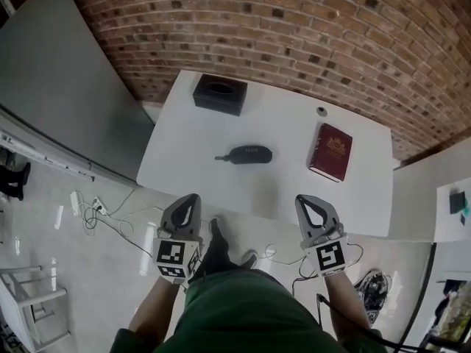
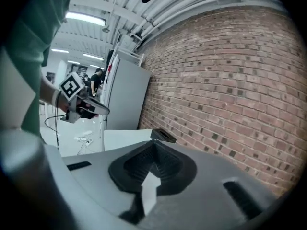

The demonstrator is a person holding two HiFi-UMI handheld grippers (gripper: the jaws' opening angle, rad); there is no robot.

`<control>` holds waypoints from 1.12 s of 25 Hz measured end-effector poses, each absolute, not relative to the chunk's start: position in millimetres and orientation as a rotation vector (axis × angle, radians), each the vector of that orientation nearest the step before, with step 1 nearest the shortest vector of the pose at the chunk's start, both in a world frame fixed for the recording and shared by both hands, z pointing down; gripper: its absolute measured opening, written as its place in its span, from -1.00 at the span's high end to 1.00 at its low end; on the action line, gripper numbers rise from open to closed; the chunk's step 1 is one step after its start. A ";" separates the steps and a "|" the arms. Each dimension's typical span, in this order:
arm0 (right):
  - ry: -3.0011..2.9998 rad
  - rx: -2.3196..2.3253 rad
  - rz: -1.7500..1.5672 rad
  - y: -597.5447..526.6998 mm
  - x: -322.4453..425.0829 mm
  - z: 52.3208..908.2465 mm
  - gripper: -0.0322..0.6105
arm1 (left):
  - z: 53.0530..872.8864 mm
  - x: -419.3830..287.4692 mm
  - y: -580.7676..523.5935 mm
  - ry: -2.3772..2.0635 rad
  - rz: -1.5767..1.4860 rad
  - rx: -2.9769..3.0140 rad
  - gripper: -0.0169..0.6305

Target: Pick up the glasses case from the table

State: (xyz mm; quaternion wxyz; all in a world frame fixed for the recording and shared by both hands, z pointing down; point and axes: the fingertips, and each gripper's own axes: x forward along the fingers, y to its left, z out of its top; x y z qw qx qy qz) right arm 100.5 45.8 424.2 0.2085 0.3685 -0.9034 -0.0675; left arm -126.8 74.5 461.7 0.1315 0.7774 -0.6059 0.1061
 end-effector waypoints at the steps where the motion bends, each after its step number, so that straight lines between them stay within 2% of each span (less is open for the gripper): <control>1: -2.501 0.996 -0.221 42.6 91.5 425.1 0.90 | 465.4 -130.7 66.4 -1.754 0.319 2.265 0.91; 9: -2.381 1.148 -0.182 -21.9 59.0 432.3 0.90 | 494.6 -165.6 1.0 -1.669 0.437 2.371 0.91; 17: -2.275 1.240 -0.089 -54.5 53.4 450.9 0.90 | 520.9 -168.2 -43.0 -1.505 0.484 2.456 0.91; 28: -2.286 1.272 0.043 -75.6 70.2 471.8 0.90 | 547.6 -106.3 -80.9 -1.267 0.620 2.578 0.91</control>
